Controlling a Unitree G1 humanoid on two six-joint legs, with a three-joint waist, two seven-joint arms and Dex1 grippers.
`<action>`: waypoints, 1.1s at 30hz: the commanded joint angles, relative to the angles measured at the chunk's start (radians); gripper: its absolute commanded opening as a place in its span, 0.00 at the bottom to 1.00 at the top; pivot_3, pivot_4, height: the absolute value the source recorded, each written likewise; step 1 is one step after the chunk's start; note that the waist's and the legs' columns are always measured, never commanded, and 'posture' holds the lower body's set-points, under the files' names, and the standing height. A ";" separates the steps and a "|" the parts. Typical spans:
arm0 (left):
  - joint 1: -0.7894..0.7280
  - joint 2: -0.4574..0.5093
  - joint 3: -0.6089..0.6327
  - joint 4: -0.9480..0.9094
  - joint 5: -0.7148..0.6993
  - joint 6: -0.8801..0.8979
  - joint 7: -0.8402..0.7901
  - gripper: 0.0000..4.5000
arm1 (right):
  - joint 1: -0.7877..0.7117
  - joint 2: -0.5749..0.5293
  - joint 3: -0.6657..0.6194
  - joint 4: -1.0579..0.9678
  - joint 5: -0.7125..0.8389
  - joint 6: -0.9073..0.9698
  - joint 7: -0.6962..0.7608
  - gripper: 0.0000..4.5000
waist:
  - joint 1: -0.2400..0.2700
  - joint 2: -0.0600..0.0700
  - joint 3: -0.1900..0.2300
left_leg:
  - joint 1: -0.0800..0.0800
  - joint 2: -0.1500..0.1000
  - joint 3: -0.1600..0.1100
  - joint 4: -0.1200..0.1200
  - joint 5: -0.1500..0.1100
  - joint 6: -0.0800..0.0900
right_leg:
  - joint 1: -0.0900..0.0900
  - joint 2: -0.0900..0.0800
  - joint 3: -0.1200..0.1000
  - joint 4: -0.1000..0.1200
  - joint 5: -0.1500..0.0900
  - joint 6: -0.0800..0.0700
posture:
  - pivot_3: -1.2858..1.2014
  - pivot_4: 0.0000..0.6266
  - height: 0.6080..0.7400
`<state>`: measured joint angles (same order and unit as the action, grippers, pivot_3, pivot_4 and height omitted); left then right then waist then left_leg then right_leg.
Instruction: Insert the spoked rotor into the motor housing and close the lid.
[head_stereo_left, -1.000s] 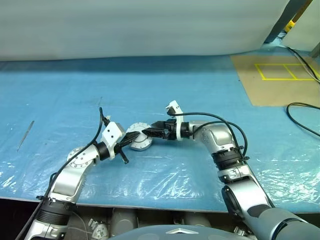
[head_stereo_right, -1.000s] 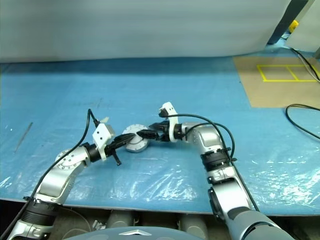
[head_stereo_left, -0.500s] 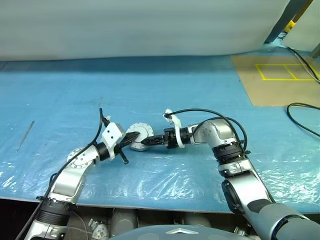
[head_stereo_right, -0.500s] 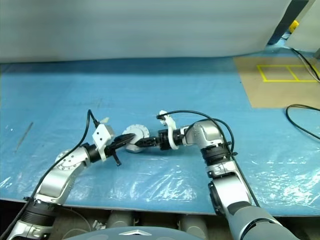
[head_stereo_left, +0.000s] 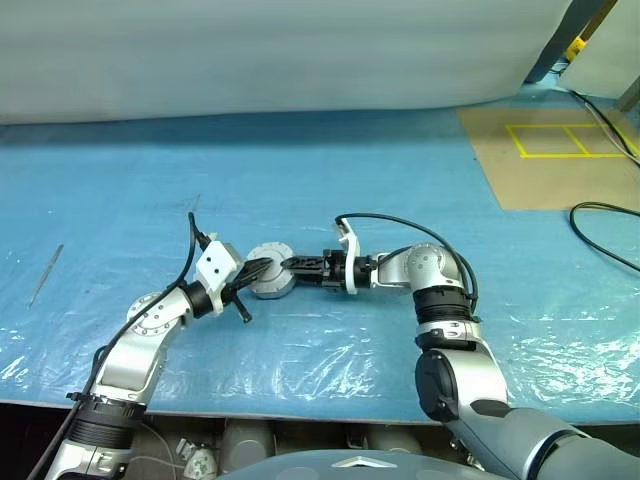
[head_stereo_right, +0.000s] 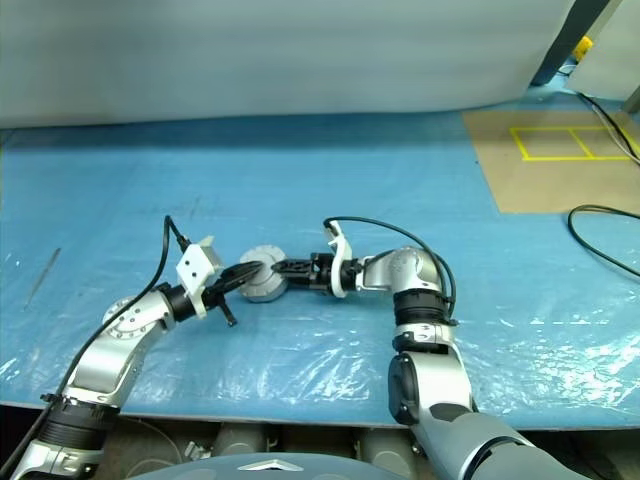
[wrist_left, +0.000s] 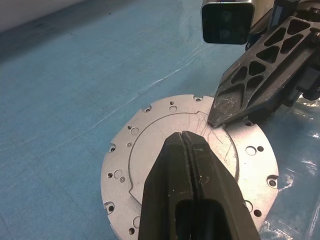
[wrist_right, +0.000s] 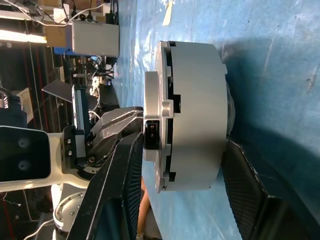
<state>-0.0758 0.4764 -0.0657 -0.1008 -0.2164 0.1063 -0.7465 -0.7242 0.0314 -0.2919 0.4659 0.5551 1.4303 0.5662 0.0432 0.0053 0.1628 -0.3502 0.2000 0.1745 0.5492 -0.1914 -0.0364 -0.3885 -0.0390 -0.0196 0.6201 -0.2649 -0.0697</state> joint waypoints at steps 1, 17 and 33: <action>0.031 0.005 -0.042 0.059 0.039 0.033 -0.003 0.00 | -0.018 0.043 -0.007 -0.051 0.059 0.007 -0.009 0.44 | 0.000 0.000 0.000 | 0.000 0.000 0.000 0.000 0.000 0.000 | 0.000 0.000 0.000 0.000 0.000 0.000 | 0.52 0.24 1.00; 0.035 0.003 -0.045 0.056 0.036 0.030 0.009 0.00 | -0.061 0.113 -0.194 0.020 0.098 -0.071 -0.166 0.41 | 0.000 0.000 0.000 | 0.000 0.000 0.000 -0.003 0.001 -0.001 | -0.002 0.000 0.000 0.000 0.000 0.001 | 0.52 0.24 1.00; 0.017 -0.046 0.007 0.056 -0.022 0.034 0.047 0.00 | -0.035 0.109 -0.102 0.001 0.116 -0.088 -0.209 0.28 | -0.001 0.001 0.001 | 0.000 -0.001 0.000 -0.003 0.001 -0.001 | -0.002 0.000 0.000 -0.001 0.000 0.000 | 0.52 0.24 1.00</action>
<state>-0.0806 0.4475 -0.0448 -0.0879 -0.2285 0.0988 -0.7113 -0.7505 0.1129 -0.4499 0.5046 0.6502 1.3430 0.3269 0.0423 0.0063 0.1634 -0.3505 0.1992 0.1748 0.5459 -0.1907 -0.0376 -0.3901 -0.0392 -0.0196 0.6194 -0.2649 -0.0696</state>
